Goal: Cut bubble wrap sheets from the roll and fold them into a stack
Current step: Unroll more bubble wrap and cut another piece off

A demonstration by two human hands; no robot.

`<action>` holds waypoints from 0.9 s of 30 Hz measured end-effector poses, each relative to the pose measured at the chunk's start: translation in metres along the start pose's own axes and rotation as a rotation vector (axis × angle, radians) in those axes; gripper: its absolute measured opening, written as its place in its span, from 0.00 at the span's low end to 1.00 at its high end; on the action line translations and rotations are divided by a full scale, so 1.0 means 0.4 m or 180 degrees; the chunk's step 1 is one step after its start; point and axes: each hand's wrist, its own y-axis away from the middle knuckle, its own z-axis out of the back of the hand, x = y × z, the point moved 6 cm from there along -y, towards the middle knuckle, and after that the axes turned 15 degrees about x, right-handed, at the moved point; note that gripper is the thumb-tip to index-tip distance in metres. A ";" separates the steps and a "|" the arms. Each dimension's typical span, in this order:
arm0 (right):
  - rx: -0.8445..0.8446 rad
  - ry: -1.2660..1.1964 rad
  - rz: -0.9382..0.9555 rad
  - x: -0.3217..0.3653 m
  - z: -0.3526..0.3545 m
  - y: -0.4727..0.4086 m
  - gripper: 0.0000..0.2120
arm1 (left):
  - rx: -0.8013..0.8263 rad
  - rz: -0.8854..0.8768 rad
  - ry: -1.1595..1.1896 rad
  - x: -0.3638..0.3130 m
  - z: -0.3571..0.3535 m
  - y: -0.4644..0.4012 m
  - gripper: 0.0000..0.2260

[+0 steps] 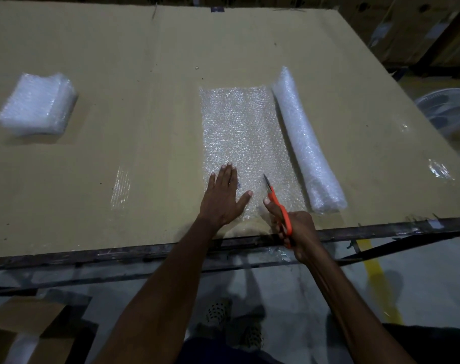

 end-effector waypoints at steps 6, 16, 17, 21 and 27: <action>0.0164 -0.0178 -0.0076 0.024 -0.015 -0.025 0.26 | -0.0016 0.0008 -0.0002 0.003 -0.006 0.002 0.41; 0.0176 -0.0155 -0.0104 0.038 -0.012 -0.035 0.24 | 0.0021 0.0022 -0.0004 0.001 -0.002 0.003 0.41; 0.0209 -0.0209 -0.0114 0.042 -0.015 -0.041 0.25 | 0.0035 0.0022 0.0019 0.001 -0.001 0.004 0.41; 0.0298 -0.0301 -0.0134 0.042 -0.016 -0.047 0.24 | 0.0176 -0.0006 0.0309 0.007 0.005 -0.001 0.39; 0.0240 -0.0139 -0.0103 0.035 -0.007 -0.039 0.24 | 0.0116 -0.0021 0.0860 0.038 0.074 -0.030 0.37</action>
